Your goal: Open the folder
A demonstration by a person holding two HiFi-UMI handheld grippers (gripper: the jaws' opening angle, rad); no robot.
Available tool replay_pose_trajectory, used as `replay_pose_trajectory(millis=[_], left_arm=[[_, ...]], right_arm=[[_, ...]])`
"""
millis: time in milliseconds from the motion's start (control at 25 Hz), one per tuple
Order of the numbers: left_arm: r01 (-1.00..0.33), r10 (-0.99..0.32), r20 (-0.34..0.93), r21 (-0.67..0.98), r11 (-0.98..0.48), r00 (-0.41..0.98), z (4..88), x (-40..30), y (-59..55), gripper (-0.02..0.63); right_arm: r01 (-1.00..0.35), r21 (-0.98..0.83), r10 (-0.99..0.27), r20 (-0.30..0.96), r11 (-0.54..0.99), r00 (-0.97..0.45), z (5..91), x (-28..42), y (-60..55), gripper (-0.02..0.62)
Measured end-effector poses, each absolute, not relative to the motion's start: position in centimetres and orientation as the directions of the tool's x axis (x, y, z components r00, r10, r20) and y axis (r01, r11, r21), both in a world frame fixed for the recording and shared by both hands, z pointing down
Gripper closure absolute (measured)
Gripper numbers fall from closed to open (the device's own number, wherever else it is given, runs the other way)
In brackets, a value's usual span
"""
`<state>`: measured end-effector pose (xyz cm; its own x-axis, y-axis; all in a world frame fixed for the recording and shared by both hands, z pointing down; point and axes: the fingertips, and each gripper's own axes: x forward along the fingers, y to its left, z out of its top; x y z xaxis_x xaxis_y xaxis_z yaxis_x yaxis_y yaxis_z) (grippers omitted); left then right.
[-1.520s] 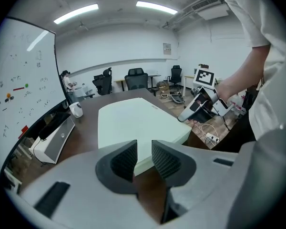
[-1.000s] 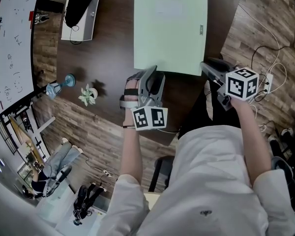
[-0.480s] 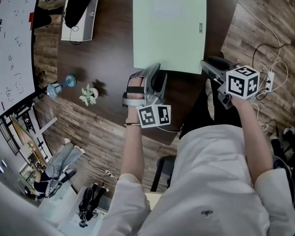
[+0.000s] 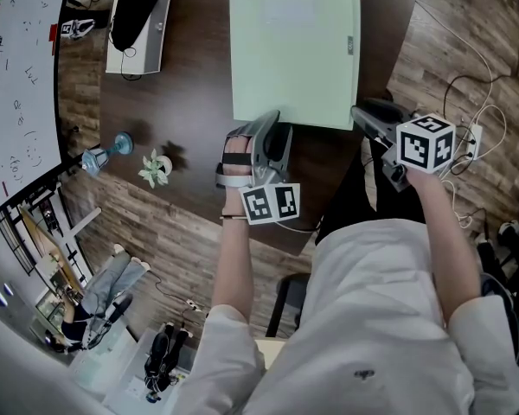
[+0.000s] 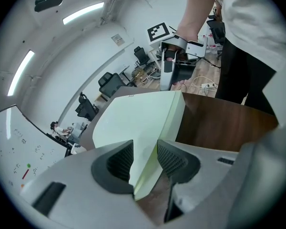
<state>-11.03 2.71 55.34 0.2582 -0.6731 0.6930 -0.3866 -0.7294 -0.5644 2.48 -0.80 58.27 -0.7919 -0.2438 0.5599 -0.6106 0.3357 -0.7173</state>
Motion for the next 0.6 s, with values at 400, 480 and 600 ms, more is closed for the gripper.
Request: replay_pose_trajectory(millis=[400, 480, 600], left_arm=[[-0.422, -0.664, 0.699, -0.535, -0.732, 0.265, 54.94, -11.06, 2.47, 0.453], [-0.426, -0.664, 0.699, -0.532, -0.731, 0.265, 54.88, -11.13, 2.43, 0.453], [-0.432, -0.666, 0.697, -0.531, -0.729, 0.266, 54.78, -11.19, 2.44, 0.453]], right_arm=[[-0.61, -0.718, -0.24, 0.561, 0.334, -0.792, 58.23, 2.45, -0.78, 0.442], [-0.61, -0.718, -0.24, 0.561, 0.334, -0.792, 58.25, 2.43, -0.78, 0.44], [-0.61, -0.719, -0.239, 0.562, 0.333, -0.792, 58.3, 2.45, -0.79, 0.44]])
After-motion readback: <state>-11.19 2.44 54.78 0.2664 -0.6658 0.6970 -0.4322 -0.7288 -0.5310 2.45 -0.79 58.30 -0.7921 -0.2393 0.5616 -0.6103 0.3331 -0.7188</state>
